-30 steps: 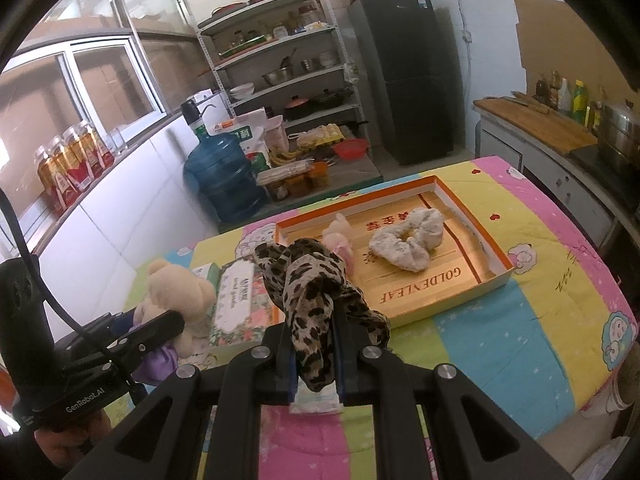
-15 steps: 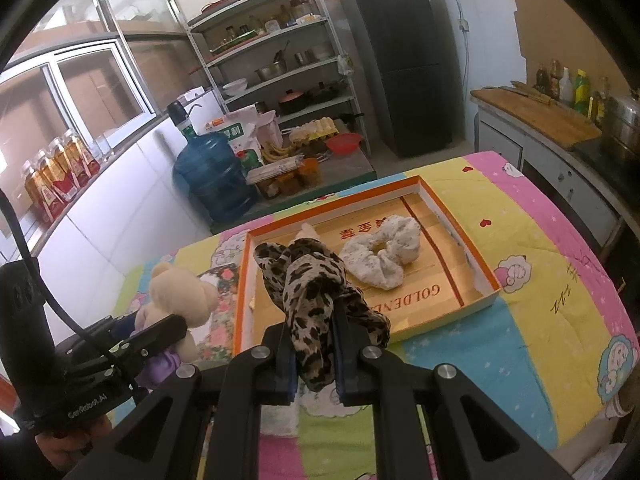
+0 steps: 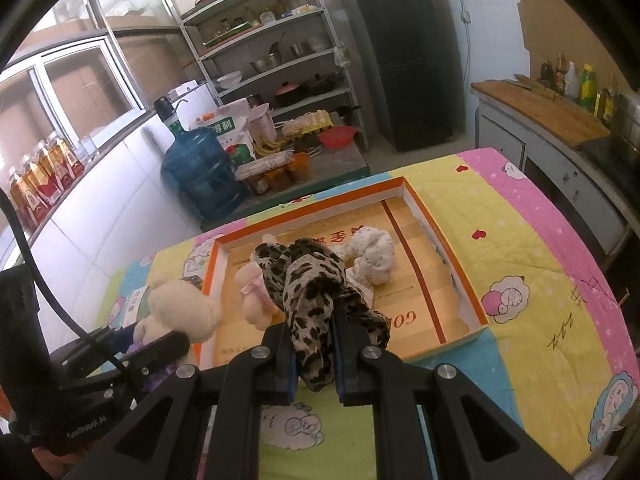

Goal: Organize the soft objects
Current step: 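Lower the teddy bear and leopard scrunchie into the box and open both tools, then lift both open tools up and away from the box, then move both tools toward the white-green Flower tissue pack on the mat, then close both tools on the white-green Flower tissue pack, then carry the tissue pack with both tools over the GOLDENLEAF box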

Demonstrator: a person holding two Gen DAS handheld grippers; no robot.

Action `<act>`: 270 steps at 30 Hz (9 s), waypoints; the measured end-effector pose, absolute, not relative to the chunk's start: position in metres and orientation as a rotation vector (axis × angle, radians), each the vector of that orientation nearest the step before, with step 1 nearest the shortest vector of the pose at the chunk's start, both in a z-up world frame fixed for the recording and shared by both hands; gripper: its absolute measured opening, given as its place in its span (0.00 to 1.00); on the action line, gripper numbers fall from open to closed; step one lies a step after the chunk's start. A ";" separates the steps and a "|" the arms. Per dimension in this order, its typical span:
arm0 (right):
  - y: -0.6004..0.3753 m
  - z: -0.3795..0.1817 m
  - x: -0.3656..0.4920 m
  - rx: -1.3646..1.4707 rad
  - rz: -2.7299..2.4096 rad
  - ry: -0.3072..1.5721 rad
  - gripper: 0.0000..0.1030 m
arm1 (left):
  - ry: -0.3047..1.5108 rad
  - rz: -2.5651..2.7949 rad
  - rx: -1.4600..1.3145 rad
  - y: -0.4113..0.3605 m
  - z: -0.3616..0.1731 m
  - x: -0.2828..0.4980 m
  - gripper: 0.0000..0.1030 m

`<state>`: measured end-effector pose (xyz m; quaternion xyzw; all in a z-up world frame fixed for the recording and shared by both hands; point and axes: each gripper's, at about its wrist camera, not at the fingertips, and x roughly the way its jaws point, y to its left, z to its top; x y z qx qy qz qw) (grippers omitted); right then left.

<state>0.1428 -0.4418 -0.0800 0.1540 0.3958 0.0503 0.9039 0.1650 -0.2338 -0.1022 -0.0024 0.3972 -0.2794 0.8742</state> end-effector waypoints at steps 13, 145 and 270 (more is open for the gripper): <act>-0.474 -0.106 0.170 0.349 0.110 0.854 0.13 | 0.849 -0.595 0.012 -0.274 -0.117 0.179 0.40; -0.289 -0.048 0.070 0.209 0.192 0.729 0.71 | 0.691 -0.508 -0.028 -0.065 -0.079 0.074 0.64; -0.295 -0.082 0.050 0.214 0.022 0.845 0.45 | 0.715 -0.445 -0.064 -0.052 -0.113 0.050 0.47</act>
